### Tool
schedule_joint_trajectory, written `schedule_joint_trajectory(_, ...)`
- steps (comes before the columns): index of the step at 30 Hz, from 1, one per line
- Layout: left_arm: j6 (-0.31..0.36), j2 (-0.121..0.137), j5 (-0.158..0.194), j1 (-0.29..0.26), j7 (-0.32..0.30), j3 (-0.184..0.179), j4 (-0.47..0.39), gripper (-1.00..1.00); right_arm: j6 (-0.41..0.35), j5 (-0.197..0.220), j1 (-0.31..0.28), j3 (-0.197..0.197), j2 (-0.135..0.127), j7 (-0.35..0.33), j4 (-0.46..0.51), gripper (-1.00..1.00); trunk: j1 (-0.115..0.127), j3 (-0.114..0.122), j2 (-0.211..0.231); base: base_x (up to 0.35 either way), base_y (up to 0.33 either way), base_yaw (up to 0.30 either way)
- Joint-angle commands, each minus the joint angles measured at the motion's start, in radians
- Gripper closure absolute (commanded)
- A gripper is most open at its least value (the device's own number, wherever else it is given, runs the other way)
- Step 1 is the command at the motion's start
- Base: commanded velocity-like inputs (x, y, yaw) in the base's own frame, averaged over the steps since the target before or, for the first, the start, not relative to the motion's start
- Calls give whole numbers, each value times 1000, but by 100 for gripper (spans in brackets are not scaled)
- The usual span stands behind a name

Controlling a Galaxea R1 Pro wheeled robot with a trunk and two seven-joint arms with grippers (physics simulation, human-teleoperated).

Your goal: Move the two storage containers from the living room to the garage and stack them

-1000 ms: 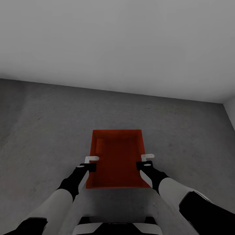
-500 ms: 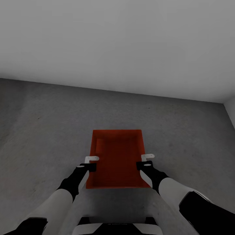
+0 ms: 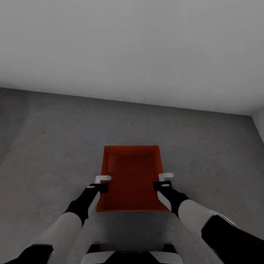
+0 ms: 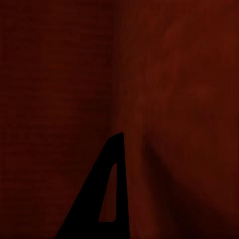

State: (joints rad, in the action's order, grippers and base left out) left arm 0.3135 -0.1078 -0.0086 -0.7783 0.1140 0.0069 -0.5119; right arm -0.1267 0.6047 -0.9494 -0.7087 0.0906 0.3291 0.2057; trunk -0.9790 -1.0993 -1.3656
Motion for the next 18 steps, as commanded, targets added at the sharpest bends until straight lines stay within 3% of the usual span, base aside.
schedule_joint_trajectory(1, 33, 1, 26, 1, 1, -11, 19, 100, -8, -34, -2, 20, -20, 27, 4, 100, -4, -4, -8, 0, 0, 0)
schedule_joint_trajectory(6, 33, 0, 26, 1, 1, -12, 19, 100, -8, -34, -2, 20, -20, 27, 4, 100, -4, -4, -8, 0, 0, 0)
schedule_joint_trajectory(13, 33, 0, 26, 1, 1, -11, 19, 100, -8, -34, -2, 20, -20, 27, 4, 100, -31, -26, -57, 0, 0, 0)
schedule_joint_trajectory(18, 33, 0, 26, 1, 1, -12, 19, 100, -8, -34, -2, 20, -20, 27, 4, 100, -31, -26, -57, 0, 0, 0)
